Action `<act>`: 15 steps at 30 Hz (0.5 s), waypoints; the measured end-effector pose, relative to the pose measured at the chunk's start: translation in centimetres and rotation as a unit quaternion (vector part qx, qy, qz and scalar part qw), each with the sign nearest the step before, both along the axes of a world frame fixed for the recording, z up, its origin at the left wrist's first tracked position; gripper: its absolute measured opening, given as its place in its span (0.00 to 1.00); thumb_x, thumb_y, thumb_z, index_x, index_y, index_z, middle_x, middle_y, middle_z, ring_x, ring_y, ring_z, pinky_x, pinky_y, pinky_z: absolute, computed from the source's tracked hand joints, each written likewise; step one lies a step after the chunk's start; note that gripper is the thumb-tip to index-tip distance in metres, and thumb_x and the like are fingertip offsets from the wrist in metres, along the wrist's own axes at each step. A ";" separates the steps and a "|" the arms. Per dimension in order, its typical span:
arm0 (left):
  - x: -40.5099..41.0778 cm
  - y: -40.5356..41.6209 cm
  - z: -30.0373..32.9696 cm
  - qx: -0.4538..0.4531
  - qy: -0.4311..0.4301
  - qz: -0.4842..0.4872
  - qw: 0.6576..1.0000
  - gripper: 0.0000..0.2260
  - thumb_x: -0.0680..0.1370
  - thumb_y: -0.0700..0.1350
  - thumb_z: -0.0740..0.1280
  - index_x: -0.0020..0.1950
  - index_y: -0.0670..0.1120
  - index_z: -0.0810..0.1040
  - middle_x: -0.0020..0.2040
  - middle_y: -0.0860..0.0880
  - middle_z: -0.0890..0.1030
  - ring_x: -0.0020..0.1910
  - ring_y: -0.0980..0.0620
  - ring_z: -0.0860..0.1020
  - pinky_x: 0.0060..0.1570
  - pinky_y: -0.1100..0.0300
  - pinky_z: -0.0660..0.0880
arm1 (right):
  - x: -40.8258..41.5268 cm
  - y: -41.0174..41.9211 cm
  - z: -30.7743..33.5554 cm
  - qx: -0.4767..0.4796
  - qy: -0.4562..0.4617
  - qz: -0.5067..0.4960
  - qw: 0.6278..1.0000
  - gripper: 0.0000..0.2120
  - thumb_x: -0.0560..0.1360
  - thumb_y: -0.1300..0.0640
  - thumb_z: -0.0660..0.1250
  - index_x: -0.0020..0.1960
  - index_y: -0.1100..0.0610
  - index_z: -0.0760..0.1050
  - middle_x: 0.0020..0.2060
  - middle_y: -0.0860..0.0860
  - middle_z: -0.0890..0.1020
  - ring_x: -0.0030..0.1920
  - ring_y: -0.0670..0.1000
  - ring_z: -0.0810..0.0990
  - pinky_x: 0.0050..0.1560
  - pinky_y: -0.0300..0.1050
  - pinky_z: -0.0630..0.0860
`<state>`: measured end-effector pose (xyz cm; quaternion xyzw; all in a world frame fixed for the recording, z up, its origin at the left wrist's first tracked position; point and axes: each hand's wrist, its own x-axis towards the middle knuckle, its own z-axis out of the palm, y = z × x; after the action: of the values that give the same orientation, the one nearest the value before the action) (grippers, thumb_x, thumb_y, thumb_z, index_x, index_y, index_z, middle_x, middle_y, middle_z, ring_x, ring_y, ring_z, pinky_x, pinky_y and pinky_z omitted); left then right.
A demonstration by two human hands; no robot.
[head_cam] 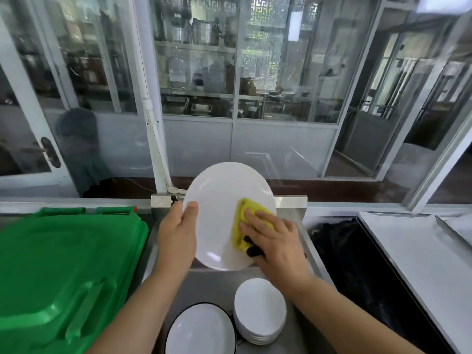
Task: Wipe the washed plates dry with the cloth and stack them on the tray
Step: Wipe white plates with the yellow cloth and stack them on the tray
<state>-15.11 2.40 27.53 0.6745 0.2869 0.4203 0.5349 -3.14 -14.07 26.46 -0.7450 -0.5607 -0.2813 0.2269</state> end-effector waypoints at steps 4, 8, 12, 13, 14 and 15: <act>-0.4 0.9 0.1 0.015 0.034 -0.034 0.999 0.10 0.75 0.63 0.57 0.45 0.62 0.75 0.42 0.62 0.80 0.39 0.60 0.79 0.38 0.54 0.78 | 0.7 3.1 2.5 0.055 0.051 -0.031 0.997 0.30 0.59 0.67 0.76 0.61 0.58 0.79 0.63 0.53 0.78 0.59 0.61 0.78 0.51 0.54 0.71; 0.1 1.4 0.4 0.019 0.039 -0.028 0.999 0.14 0.70 0.66 0.55 0.45 0.64 0.75 0.42 0.62 0.80 0.41 0.57 0.79 0.41 0.52 0.77 | -0.8 6.0 3.7 0.060 0.055 -0.004 0.997 0.32 0.63 0.63 0.68 0.68 0.55 0.74 0.68 0.50 0.74 0.65 0.57 0.73 0.55 0.51 0.66; 1.0 1.8 1.0 0.000 -0.004 -0.017 1.000 0.13 0.73 0.62 0.57 0.42 0.57 0.76 0.37 0.58 0.80 0.34 0.60 0.77 0.37 0.54 0.73 | -2.6 7.5 2.7 0.040 0.046 0.050 0.997 0.33 0.64 0.61 0.61 0.70 0.54 0.71 0.70 0.47 0.71 0.67 0.54 0.70 0.55 0.52 0.65; 1.1 2.0 1.2 -0.005 -0.016 -0.016 1.000 0.10 0.76 0.59 0.59 0.42 0.58 0.76 0.37 0.58 0.80 0.34 0.62 0.77 0.37 0.57 0.72 | -2.9 7.5 2.0 0.036 0.033 0.068 0.997 0.32 0.64 0.61 0.60 0.69 0.54 0.72 0.70 0.47 0.71 0.67 0.53 0.70 0.55 0.52 0.65; 1.2 2.2 1.4 -0.010 -0.028 -0.016 0.999 0.08 0.78 0.55 0.60 0.42 0.59 0.77 0.39 0.59 0.81 0.35 0.64 0.77 0.38 0.59 0.71 | -3.0 7.3 1.2 0.035 0.016 0.085 0.996 0.31 0.65 0.62 0.61 0.68 0.54 0.74 0.69 0.46 0.71 0.65 0.52 0.70 0.54 0.52 0.66; 1.3 2.4 1.6 -0.010 -0.034 -0.017 0.999 0.09 0.80 0.52 0.60 0.42 0.61 0.77 0.40 0.60 0.81 0.37 0.64 0.78 0.38 0.60 0.71 | -3.0 7.0 0.4 0.039 0.000 0.101 0.994 0.28 0.66 0.63 0.61 0.66 0.54 0.75 0.68 0.46 0.72 0.64 0.52 0.71 0.53 0.53 0.67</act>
<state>-13.81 4.82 29.16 0.6594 0.2614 0.4311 0.5576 -6.13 -7.09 26.81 -0.6753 -0.6217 -0.2786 0.2826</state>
